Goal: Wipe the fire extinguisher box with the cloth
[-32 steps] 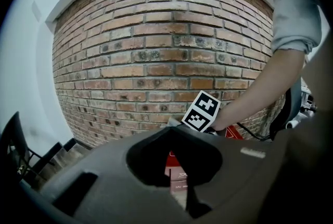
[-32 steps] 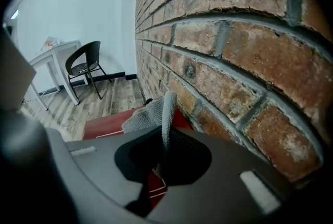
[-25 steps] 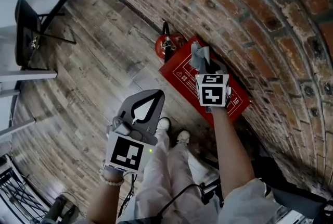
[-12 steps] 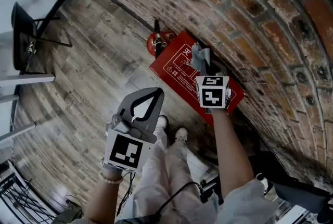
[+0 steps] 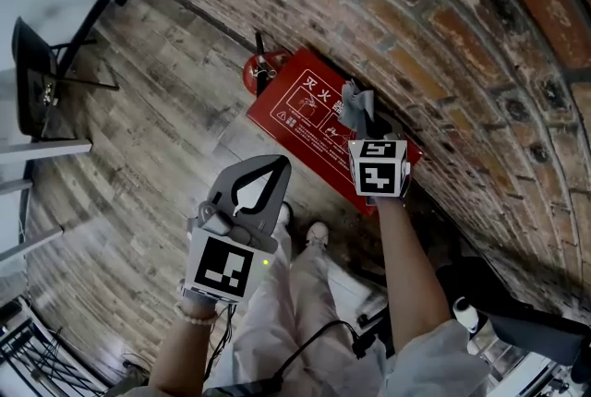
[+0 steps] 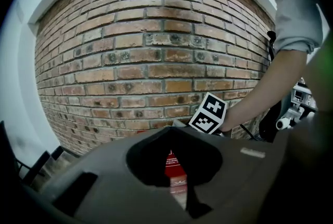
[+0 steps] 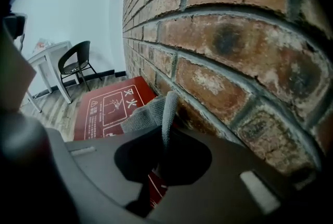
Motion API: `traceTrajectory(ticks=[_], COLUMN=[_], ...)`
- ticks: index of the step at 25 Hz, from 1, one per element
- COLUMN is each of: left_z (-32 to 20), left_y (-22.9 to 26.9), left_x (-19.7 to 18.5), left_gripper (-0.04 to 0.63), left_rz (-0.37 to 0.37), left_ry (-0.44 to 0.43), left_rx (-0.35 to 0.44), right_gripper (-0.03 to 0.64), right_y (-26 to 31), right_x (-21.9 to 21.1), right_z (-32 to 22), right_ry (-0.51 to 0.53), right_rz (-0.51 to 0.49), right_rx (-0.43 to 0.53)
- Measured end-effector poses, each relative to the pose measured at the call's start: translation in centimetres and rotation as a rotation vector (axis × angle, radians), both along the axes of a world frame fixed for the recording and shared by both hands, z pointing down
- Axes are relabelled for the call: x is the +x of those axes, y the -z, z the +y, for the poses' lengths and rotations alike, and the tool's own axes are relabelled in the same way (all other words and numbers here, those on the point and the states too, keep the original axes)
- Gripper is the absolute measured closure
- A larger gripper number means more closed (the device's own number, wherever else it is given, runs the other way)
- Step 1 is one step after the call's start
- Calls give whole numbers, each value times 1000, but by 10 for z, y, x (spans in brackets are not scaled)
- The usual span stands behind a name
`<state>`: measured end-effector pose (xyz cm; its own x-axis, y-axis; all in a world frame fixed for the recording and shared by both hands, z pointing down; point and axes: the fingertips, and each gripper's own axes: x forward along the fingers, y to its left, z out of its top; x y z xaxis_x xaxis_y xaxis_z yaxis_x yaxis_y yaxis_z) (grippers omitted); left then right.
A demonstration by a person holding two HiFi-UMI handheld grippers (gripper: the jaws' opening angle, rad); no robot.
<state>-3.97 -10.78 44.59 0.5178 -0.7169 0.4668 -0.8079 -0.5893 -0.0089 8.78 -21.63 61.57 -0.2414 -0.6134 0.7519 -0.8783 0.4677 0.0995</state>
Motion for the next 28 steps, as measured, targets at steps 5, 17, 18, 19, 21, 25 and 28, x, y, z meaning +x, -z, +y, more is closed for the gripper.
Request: traceTrajectory(ticks=[5,17,18,19,21,25,28], left_z=[1,4,4,5,6,8,8], left_y=[1,1,1,1,1,1,0], left_x=[15,43,45,48,52,59,63], left_gripper=[598,598,598,598,598,598,598], left_rz=[4,2,1,1,5,6,7], left_ry=[-20,-61,-65,-69,-74,-83,-87], left_rx=[2,-2,-3,-3,-3,-5,-7], right_gripper=[600,600,600,600,600,600,600], right_y=[0,-3,-3,-3,-3,-5,-5], right_x=[22,71,75,79,88,102,111], right_z=[9,32,34,36,41,49,54], right_ry=[-14,-78,-82,-87,-96,-112,-121], right_rz=[16,34,37,40,47,55,60], right_rx=[0,-8,-8,-9,-12,-18,-21])
